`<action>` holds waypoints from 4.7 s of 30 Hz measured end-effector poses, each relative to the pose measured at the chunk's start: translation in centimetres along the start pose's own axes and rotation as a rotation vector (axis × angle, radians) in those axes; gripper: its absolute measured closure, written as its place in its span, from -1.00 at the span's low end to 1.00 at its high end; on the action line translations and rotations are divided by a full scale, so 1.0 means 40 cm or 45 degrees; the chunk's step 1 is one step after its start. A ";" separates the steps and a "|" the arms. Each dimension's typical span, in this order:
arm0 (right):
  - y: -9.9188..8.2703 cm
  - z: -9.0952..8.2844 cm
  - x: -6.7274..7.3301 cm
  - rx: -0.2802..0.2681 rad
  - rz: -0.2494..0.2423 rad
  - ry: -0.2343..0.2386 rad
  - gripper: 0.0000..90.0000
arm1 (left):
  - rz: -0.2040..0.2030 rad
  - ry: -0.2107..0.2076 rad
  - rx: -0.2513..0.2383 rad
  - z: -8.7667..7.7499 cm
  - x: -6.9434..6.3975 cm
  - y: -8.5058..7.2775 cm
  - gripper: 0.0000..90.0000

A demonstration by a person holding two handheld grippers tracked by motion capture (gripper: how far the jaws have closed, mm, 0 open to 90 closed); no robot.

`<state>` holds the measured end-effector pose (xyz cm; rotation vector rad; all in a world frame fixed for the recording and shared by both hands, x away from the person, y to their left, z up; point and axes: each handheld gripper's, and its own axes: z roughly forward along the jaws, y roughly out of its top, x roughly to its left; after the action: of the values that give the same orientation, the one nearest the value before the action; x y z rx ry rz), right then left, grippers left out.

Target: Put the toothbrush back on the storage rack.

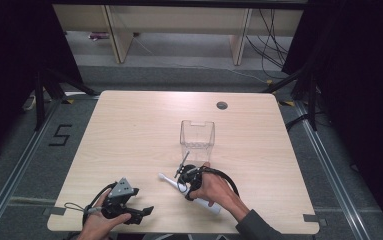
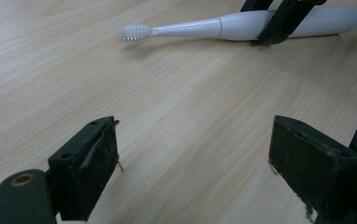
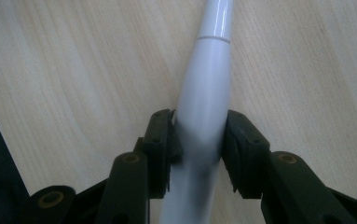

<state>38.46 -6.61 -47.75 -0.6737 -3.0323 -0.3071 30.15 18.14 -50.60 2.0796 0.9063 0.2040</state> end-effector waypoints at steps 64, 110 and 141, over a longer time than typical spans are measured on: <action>-0.008 -0.096 -0.017 0.024 -0.054 -0.072 0.48 | 0.029 0.005 0.024 -0.001 0.003 0.002 -0.67; -0.123 -0.253 -0.105 -0.722 0.147 -0.115 0.48 | 0.022 -0.002 0.018 0.001 0.002 0.001 -0.67; -0.120 -0.330 -0.161 -0.924 0.152 -0.124 0.48 | 0.010 -0.005 0.015 0.003 -0.001 0.000 -0.67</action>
<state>41.96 -16.14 -36.12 -0.8983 -2.8985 -1.4365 30.19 18.05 -50.68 2.0942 0.8991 0.1985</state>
